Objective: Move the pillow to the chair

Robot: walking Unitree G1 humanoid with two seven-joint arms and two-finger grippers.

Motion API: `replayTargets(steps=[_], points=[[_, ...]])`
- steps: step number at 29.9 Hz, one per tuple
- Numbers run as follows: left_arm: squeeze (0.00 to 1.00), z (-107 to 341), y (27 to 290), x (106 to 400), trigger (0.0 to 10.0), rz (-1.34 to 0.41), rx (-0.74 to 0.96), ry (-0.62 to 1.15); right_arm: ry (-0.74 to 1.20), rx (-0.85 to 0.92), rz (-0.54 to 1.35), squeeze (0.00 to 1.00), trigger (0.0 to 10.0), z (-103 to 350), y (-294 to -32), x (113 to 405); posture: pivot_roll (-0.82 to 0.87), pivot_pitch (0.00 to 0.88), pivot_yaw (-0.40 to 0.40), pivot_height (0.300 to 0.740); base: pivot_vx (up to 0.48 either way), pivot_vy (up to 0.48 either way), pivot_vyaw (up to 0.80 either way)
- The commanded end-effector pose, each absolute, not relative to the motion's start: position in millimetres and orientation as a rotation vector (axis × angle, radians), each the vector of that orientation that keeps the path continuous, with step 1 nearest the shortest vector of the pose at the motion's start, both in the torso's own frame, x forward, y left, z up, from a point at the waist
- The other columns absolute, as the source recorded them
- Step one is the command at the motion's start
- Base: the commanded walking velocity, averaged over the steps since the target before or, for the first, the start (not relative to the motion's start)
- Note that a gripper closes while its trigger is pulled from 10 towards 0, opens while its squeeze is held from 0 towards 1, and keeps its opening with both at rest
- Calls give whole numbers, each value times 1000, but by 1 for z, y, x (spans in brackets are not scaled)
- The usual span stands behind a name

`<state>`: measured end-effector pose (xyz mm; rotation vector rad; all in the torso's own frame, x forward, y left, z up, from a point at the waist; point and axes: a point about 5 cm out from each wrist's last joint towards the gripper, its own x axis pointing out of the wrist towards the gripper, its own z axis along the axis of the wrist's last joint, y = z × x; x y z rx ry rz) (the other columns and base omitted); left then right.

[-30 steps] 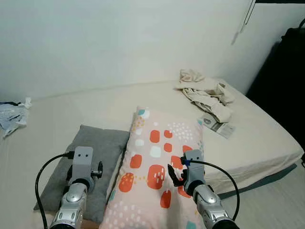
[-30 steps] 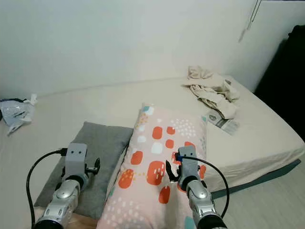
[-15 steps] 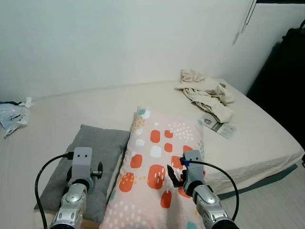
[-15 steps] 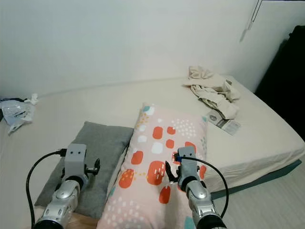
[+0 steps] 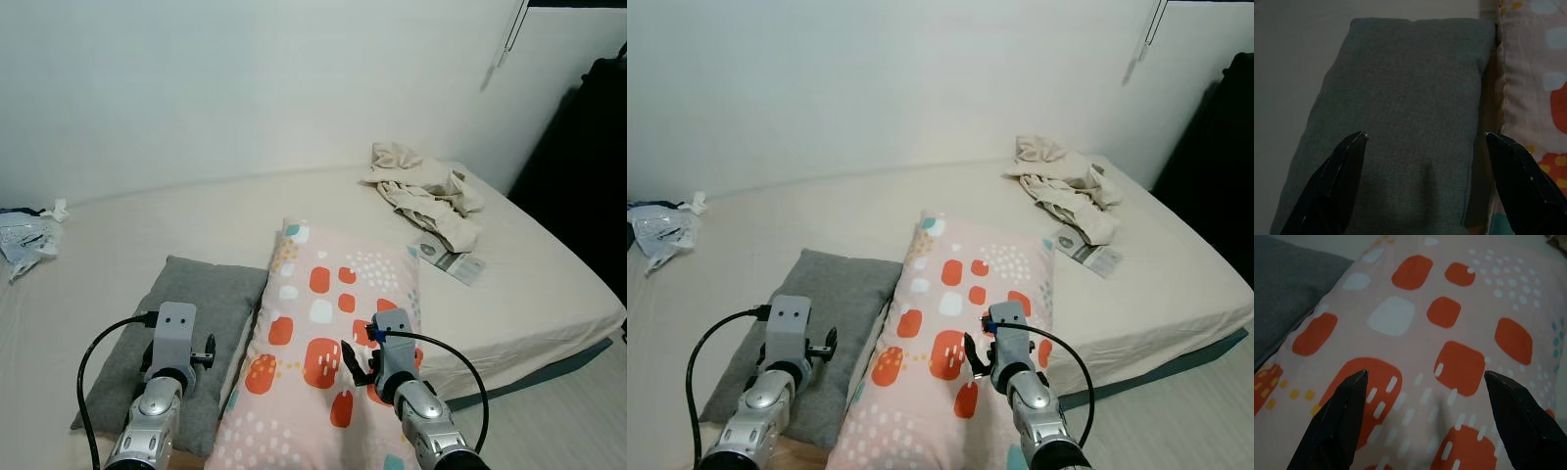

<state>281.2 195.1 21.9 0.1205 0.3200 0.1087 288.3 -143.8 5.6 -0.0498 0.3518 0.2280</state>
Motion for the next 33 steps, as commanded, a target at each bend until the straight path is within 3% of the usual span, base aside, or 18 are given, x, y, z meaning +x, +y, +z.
replayTargets(steps=[1, 14, 33], points=[[0, 22, 192, 282, 10000, 93, 130, 326, 372, -44, 225, 0, 10000, 4, -142, 289, -5, 52, -39, 740, 0, -247, 0], [0, 21, 184, 285, 10000, 42, 145, 336, 354, -36, 185, 0, 10000, 5, -149, 287, -34, 54, -20, 740, 0, -312, 0], [0, 17, 186, 282, 10000, 97, 100, 351, 364, -73, 215, 0, 10000, 7, -154, 290, -36, 52, -56, 740, 0, 0, 0]])
